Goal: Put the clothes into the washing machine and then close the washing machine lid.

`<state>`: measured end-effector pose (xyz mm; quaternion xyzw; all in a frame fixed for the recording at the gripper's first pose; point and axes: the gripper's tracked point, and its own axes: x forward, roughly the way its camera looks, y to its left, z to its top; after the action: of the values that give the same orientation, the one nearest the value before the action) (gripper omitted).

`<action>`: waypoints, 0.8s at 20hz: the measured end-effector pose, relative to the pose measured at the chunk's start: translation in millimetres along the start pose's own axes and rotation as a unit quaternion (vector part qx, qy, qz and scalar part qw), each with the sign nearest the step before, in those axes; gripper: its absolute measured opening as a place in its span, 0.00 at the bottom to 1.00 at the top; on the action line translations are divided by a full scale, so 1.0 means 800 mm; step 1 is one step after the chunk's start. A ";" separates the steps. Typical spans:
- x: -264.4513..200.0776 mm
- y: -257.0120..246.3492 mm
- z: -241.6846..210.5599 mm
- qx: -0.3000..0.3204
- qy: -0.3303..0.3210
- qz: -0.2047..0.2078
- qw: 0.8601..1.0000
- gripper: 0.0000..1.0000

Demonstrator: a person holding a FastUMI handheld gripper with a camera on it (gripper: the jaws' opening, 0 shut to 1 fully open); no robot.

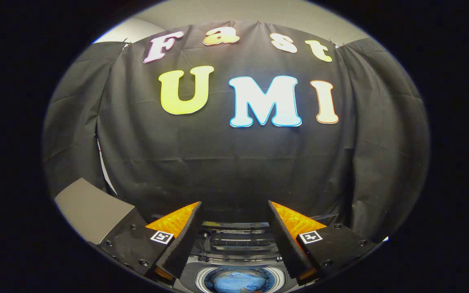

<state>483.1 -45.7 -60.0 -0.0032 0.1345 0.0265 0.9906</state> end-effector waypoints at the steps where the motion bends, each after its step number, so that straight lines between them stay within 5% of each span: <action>1: 0.010 -0.001 -0.001 0.002 0.002 -0.002 1.000 0.96; 16: 0.098 -0.002 -0.043 -0.001 0.003 -0.020 1.000 0.96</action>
<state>549.6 -43.9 -113.8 -0.0064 0.1376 0.0069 0.9904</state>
